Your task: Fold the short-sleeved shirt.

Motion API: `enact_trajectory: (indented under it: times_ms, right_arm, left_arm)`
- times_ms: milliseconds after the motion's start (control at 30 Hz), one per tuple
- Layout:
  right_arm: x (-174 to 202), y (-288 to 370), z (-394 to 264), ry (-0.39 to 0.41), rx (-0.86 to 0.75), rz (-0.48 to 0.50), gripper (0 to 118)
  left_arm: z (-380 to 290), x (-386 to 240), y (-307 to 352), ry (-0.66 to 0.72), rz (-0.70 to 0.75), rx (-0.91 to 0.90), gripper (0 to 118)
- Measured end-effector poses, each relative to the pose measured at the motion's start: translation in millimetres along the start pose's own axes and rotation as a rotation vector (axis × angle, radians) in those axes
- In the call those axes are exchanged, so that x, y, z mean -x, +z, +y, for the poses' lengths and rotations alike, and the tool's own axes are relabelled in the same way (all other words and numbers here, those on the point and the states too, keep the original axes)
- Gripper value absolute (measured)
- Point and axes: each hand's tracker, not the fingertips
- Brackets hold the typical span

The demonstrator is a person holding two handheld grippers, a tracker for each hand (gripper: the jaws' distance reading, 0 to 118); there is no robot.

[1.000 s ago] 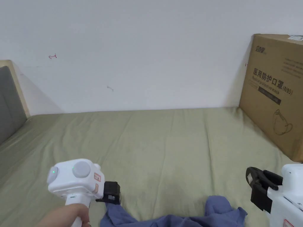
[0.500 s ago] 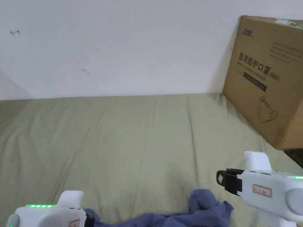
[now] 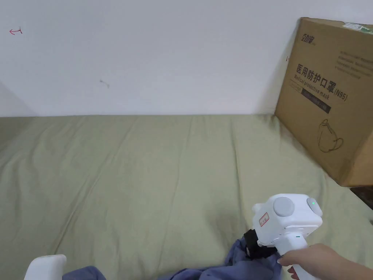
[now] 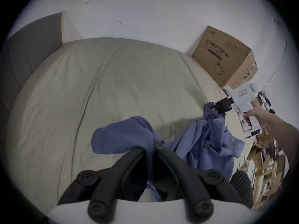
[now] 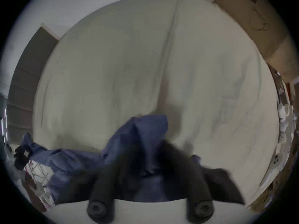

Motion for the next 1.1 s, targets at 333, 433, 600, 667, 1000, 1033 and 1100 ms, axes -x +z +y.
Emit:
enact_trajectory:
  times_ms: [333, 433, 600, 667, 1000, 1033, 1100]
  right_arm:
    - [-20, 158, -53, -0.029, -0.434, 0.104, 4]
    - [-27, 217, -71, -0.018, -0.540, 0.094, 4]
    - [-5, 312, -89, 0.000, -0.698, 0.110, 4]
    - [4, 341, -92, 0.025, -0.752, 0.096, 4]
    - [31, 445, -60, 0.016, -0.936, 0.047, 4]
    - [33, 451, -54, 0.009, -0.946, 0.048, 4]
    - [36, 465, -38, -0.004, -0.969, 0.045, 4]
  left_arm:
    - [33, 18, 51, 0.005, 0.043, -0.122, 3]
    - [58, 22, 82, 0.005, 0.033, -0.175, 3]
    - [103, 0, 147, -0.048, -0.002, -0.302, 3]
    - [120, -11, 170, -0.065, -0.014, -0.349, 3]
    - [199, -51, 231, -0.111, -0.014, -0.440, 3]
    - [207, -53, 233, -0.104, -0.018, -0.447, 3]
    - [226, -54, 235, -0.083, -0.030, -0.467, 3]
